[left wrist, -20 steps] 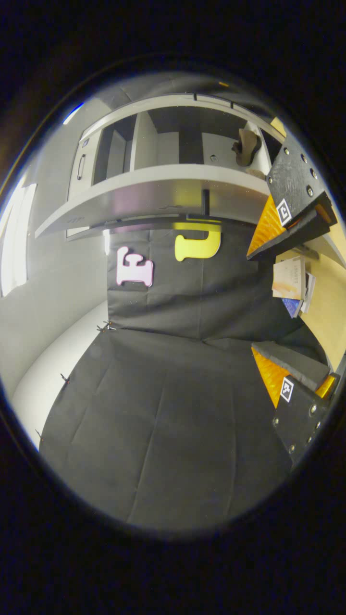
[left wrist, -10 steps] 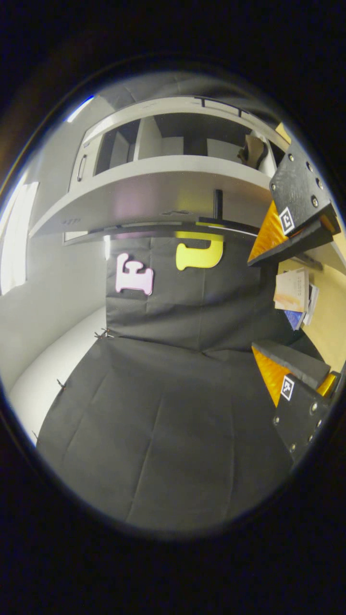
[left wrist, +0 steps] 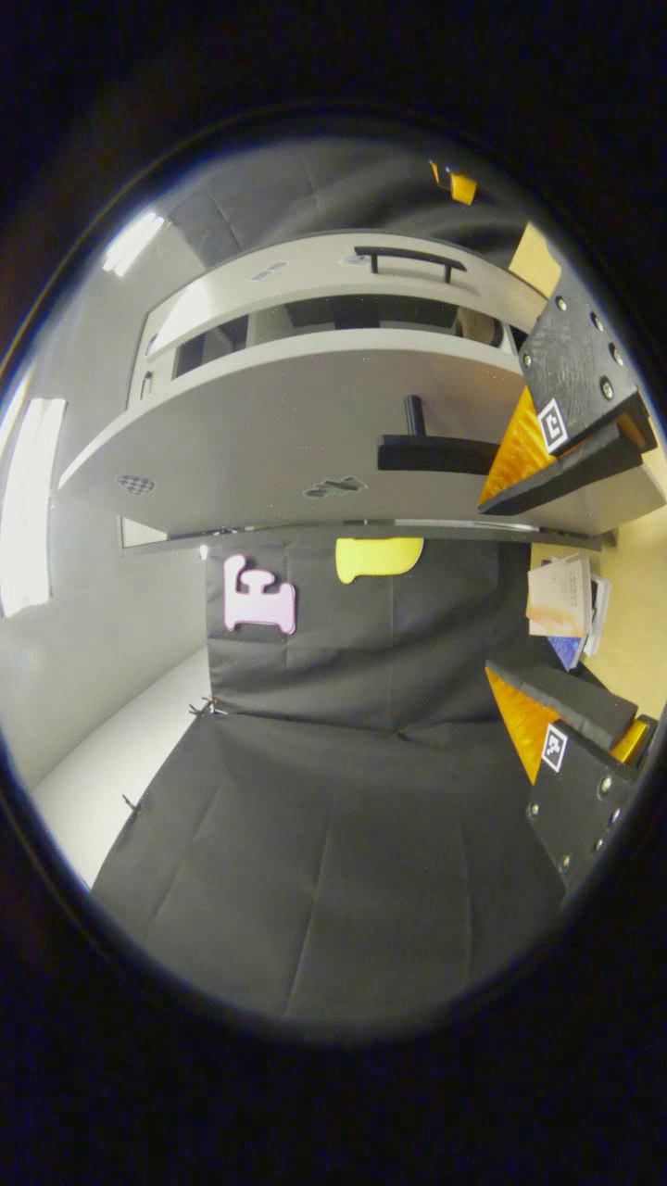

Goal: Grab one shoe with the right hand and put it into the shoe cabinet, grab the other shoe with the left hand and put it into the shoe cabinet; then close the right door with the right hand and the left door with the left hand.

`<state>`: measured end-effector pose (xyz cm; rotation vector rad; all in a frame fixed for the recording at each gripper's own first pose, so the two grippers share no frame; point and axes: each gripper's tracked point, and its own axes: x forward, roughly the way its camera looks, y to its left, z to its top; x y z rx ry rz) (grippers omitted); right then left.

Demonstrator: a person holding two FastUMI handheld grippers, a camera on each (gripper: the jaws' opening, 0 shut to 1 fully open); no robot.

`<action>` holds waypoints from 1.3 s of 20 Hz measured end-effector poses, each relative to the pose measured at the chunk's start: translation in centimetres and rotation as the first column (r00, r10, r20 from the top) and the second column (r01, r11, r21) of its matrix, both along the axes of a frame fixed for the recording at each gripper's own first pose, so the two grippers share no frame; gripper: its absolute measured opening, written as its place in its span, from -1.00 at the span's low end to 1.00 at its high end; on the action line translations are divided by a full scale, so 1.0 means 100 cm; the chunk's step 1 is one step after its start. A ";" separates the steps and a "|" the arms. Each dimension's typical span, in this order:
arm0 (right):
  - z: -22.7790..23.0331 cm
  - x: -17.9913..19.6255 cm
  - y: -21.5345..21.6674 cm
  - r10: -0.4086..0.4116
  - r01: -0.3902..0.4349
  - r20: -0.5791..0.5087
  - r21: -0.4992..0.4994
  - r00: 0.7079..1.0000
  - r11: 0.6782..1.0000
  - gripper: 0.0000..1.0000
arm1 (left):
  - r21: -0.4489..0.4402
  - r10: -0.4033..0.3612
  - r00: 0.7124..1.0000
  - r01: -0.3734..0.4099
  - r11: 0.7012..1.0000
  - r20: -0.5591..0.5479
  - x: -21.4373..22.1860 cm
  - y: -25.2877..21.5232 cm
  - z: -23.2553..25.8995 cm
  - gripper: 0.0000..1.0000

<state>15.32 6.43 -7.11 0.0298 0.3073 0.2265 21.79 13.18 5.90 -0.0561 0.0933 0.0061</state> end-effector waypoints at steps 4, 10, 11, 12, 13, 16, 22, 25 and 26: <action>-0.006 -0.007 -0.005 -0.004 0.004 -0.016 -0.021 1.000 1.000 0.93 | -0.076 -0.074 0.997 0.074 0.994 0.001 0.004 -0.036 -0.007 0.72; -0.005 -0.015 -0.032 -0.062 0.061 -0.023 -0.035 0.998 0.998 0.93 | -0.121 -0.158 0.987 0.160 0.980 0.022 0.031 -0.103 -0.007 0.82; -0.004 -0.015 -0.037 -0.073 0.072 -0.024 -0.034 0.997 0.997 0.92 | -0.132 -0.177 0.984 0.179 0.975 0.026 0.039 -0.117 -0.008 0.84; -0.003 -0.015 -0.041 -0.081 0.080 -0.026 -0.028 0.996 0.996 0.92 | -0.133 -0.192 0.981 0.194 0.972 0.025 0.045 -0.132 -0.011 0.87; -0.005 -0.014 -0.041 -0.085 0.085 -0.028 -0.019 0.996 0.996 0.93 | -0.121 -0.199 0.980 0.200 0.972 0.024 0.051 -0.143 -0.013 0.87; -0.008 -0.018 -0.040 -0.086 0.086 -0.031 -0.006 0.996 0.996 0.93 | -0.055 -0.194 0.980 0.196 0.979 0.040 0.059 -0.162 -0.014 0.86; 0.003 -0.027 -0.025 -0.058 0.058 -0.003 0.015 0.998 0.998 0.92 | -0.013 -0.180 0.983 0.181 0.983 0.038 0.052 -0.156 -0.012 0.86; 0.021 -0.029 -0.023 -0.048 0.048 0.038 0.010 0.998 0.999 0.92 | -0.009 -0.167 0.985 0.167 0.986 0.047 0.053 -0.154 -0.013 0.86; 0.028 -0.030 -0.022 -0.045 0.044 0.051 0.005 0.998 0.999 0.92 | -0.006 -0.159 0.986 0.159 0.987 0.047 0.053 -0.153 -0.013 0.86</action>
